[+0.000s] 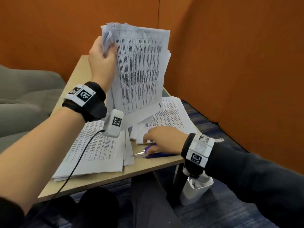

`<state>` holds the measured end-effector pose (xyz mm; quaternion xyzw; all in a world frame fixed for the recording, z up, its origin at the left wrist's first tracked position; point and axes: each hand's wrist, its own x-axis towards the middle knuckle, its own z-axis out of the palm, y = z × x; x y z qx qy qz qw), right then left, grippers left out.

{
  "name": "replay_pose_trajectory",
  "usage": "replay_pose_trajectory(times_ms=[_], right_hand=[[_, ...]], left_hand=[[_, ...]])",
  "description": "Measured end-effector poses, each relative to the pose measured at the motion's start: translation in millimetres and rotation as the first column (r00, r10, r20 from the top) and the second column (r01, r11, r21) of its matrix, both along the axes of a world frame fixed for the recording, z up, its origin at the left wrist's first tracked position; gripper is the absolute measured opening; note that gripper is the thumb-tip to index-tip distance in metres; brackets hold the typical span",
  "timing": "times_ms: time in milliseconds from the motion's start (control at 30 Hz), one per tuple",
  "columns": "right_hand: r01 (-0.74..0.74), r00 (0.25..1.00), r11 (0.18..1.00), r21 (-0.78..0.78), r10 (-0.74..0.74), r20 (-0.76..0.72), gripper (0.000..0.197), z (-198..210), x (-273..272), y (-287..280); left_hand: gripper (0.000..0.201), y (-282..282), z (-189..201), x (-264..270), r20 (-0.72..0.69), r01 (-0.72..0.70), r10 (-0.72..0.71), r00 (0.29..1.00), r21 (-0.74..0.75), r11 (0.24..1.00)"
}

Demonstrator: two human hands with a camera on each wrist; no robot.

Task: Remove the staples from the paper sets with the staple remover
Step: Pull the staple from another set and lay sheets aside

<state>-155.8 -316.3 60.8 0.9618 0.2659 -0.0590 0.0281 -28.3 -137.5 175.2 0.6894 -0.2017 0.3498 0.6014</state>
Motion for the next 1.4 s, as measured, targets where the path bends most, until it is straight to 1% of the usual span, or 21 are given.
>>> replay_pose_trajectory(times_ms=[33,67,100,167,233,267,333,400,433,500,567,667,700,767,967,1033,1133,1200,1300,1333,1400], right_hand=[[0.051,0.999,0.983,0.178,-0.053,0.008,0.042,10,2,-7],[0.114,0.990,0.919,0.377,-0.136,0.031,0.043,21,7,-17],[0.181,0.966,0.801,0.570,-0.255,0.052,0.047,32,16,-29],[0.284,0.872,0.430,0.857,-0.488,-0.044,0.073,53,38,-58],[0.354,0.820,0.037,0.935,-0.493,-0.291,0.100,70,56,-83],[0.386,0.818,-0.093,0.918,-0.426,-0.387,0.105,76,63,-93],[0.374,0.870,-0.202,0.905,-0.262,-0.418,0.087,89,70,-100],[0.255,0.937,-0.245,0.935,-0.175,-0.301,0.047,102,72,-97],[0.194,0.955,-0.279,0.940,-0.166,-0.246,0.040,108,71,-95],[0.103,0.970,-0.300,0.948,-0.179,-0.162,0.040,111,72,-97],[0.081,0.973,-0.241,0.967,-0.189,-0.129,0.042,104,71,-103],[0.173,0.966,-0.109,0.979,-0.176,-0.191,0.051,78,69,-106],[0.202,0.959,-0.097,0.975,-0.181,-0.216,0.053,70,68,-105],[0.220,0.944,-0.136,0.966,-0.219,-0.246,0.053,62,69,-101],[0.093,0.932,-0.316,0.944,-0.307,-0.195,0.044,91,79,-89],[0.071,0.945,-0.280,0.958,-0.288,-0.154,0.044,95,79,-92],[0.176,0.955,-0.135,0.975,-0.218,-0.203,0.052,82,75,-96],[0.246,0.933,-0.127,0.961,-0.238,-0.270,0.052,71,73,-94],[0.190,0.916,-0.186,0.964,-0.319,-0.242,0.043,68,73,-91],[0.138,0.914,-0.180,0.974,-0.356,-0.195,0.046,71,72,-92],[0.003,0.891,-0.105,0.995,-0.452,-0.050,0.064,78,70,-94]], left_hand=[[0.017,-1,-1,-1,0.011,0.013,-0.013,1.000,-0.001,1.000],[0.019,-2,-2,-2,0.024,0.040,-0.040,0.999,-0.006,0.999],[0.023,-4,-2,-3,0.032,0.074,-0.073,0.997,-0.015,0.997],[0.031,-10,2,-6,0.048,0.126,-0.125,0.991,-0.027,0.992],[0.033,-19,9,-8,0.072,0.172,-0.169,0.983,-0.042,0.984],[0.030,-24,12,-9,0.097,0.195,-0.189,0.977,-0.048,0.980],[0.019,-37,20,-15,0.165,0.216,-0.205,0.965,-0.051,0.975],[0.015,-49,27,-23,0.250,0.246,-0.230,0.941,-0.037,0.969],[0.015,-55,28,-26,0.283,0.273,-0.252,0.925,-0.035,0.961],[0.017,-61,20,-27,0.311,0.255,-0.229,0.922,-0.046,0.966],[0.019,-64,0,-23,0.226,0.195,-0.174,0.958,-0.072,0.978],[0.014,-66,-47,-14,-0.107,0.127,-0.142,0.984,-0.132,0.983],[0.013,-67,-58,-11,-0.224,0.102,-0.134,0.965,-0.152,0.983],[0.023,-73,-68,-6,-0.333,0.050,-0.099,0.938,-0.152,0.987],[0.015,-86,-25,-10,-0.155,0.056,-0.110,0.982,-0.314,0.948],[0.010,-84,-27,-9,-0.204,0.036,-0.107,0.973,-0.324,0.945],[0.020,-79,-53,-1,-0.406,0.032,-0.153,0.901,-0.290,0.956],[0.023,-79,-66,1,-0.455,0.033,-0.134,0.880,-0.223,0.974],[0.017,-79,-62,-2,-0.329,-0.022,-0.046,0.943,-0.201,0.979],[0.018,-78,-57,-3,-0.241,-0.010,-0.045,0.969,-0.222,0.975],[0.041,-75,-46,-3,-0.029,0.048,-0.055,0.998,-0.203,0.978]])
